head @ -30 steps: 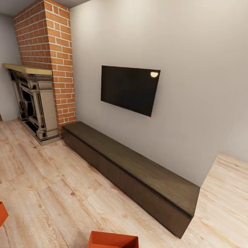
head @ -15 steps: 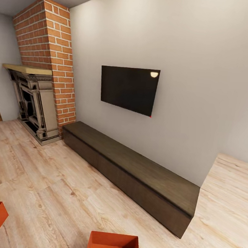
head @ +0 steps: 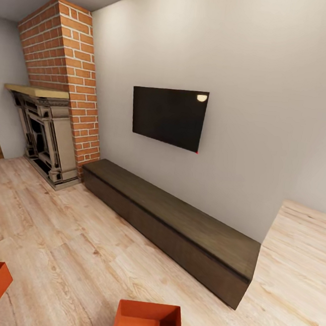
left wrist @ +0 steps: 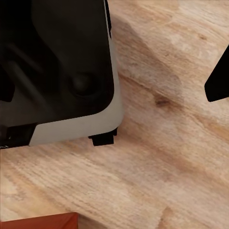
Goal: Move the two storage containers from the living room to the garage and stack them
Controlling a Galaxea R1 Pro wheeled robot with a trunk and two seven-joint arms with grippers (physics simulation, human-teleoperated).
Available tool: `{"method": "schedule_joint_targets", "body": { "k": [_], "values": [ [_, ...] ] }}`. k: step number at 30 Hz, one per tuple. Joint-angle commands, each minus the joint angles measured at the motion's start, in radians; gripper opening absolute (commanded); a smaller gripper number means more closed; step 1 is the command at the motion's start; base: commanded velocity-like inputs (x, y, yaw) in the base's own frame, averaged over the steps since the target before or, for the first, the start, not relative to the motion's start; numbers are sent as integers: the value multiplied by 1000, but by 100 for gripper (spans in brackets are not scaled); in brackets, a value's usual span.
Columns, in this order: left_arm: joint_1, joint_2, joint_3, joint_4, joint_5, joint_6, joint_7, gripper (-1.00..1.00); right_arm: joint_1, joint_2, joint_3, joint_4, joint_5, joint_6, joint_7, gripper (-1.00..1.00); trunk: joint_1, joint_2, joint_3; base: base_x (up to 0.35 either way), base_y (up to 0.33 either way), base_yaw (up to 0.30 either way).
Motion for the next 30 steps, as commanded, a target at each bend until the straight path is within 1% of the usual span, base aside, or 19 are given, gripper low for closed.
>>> {"method": "schedule_joint_targets", "body": {
  "k": [1, 17, 23, 24, 26, 30],
  "values": [
    [0, 0, -1, -1, -10, 0, -2, 100, 0, 0, 0, 1, 1, -3, 3, 100, 0, -1, -1, -57, -21, 0],
    [0, 1, -1, -1, -10, 0, -2, 100, 0, 0, 0, 1, 1, -3, 3, 100, 0, -1, -1, -8, -3, 0],
    [0, 2, -8, -11, -8, -2, -3, 100, -1, 0, 0, -1, 1, -5, 3, 100, 0, -1, -1, 0, 0, 0],
    [0, 2, -9, -45, -7, -3, -3, 100, -1, 0, 0, -33, 1, -5, 4, 100, 0, -1, -1, 0, 0, 0],
    [0, 3, -8, -82, -7, -2, -4, 100, -1, 0, 0, -73, 1, -3, 4, 100, 0, -1, -1, 0, 0, 0],
    [0, 5, -5, -188, -7, 2, -5, 100, -1, 0, 1, -175, 1, 5, 5, 100, 0, -1, -1, 0, 0, 0]
  ]
}}
